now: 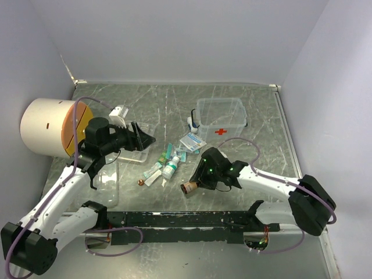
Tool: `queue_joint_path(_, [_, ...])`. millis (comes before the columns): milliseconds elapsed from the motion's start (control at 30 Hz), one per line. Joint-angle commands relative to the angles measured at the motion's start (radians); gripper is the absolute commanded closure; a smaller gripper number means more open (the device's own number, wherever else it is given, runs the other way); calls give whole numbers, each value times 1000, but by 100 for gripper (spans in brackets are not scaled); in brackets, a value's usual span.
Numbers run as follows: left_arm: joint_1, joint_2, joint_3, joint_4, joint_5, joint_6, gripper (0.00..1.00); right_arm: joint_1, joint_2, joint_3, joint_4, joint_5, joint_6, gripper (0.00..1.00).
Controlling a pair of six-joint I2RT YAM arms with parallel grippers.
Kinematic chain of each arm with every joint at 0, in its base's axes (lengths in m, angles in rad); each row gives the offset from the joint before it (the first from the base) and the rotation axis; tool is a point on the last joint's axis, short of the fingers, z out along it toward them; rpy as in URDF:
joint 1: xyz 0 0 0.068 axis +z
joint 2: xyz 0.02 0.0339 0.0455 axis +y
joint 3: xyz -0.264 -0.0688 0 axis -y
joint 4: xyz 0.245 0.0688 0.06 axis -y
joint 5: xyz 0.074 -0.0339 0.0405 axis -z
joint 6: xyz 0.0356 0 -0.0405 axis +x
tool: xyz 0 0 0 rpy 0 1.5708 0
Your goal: Organize the medicine kit
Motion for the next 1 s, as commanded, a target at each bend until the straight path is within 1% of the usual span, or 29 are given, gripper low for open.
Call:
queue_joint_path(0, [-8,-30,-4,29,-11,14,18,9,49,56,-39,125,-36,52])
queue_joint_path(67, [-8,-30,-4,24,-20,14,17,10,80,82,-49,148,-76,57])
queue_joint_path(133, [-8,-28,-4,19,-25,14,18,9,117,120,-62,184,-144,60])
queue_joint_path(167, [-8,-25,-2,19,-25,13,18,9,142,145,-78,223,-181,61])
queue_joint_path(233, [-8,-15,-1,15,-17,14,18,9,191,186,-75,251,-294,61])
queue_joint_path(300, [-8,-2,3,8,-18,16,18,9,237,217,-74,249,-360,61])
queue_joint_path(367, [-8,7,12,-11,-30,22,18,13,263,241,-81,223,-383,61])
queue_joint_path(433, [-8,9,14,-18,-35,23,18,22,255,240,-73,196,-376,58])
queue_joint_path(633, [-8,14,10,-13,-42,18,18,42,219,254,-154,211,-288,48])
queue_joint_path(733, [-8,25,16,-23,-44,20,18,47,209,261,-177,185,-250,45])
queue_joint_path(867, [-8,29,14,-25,-50,17,18,64,194,242,-165,148,-170,39])
queue_joint_path(967, [-8,34,16,-25,-51,17,18,80,184,212,-118,133,-99,37])
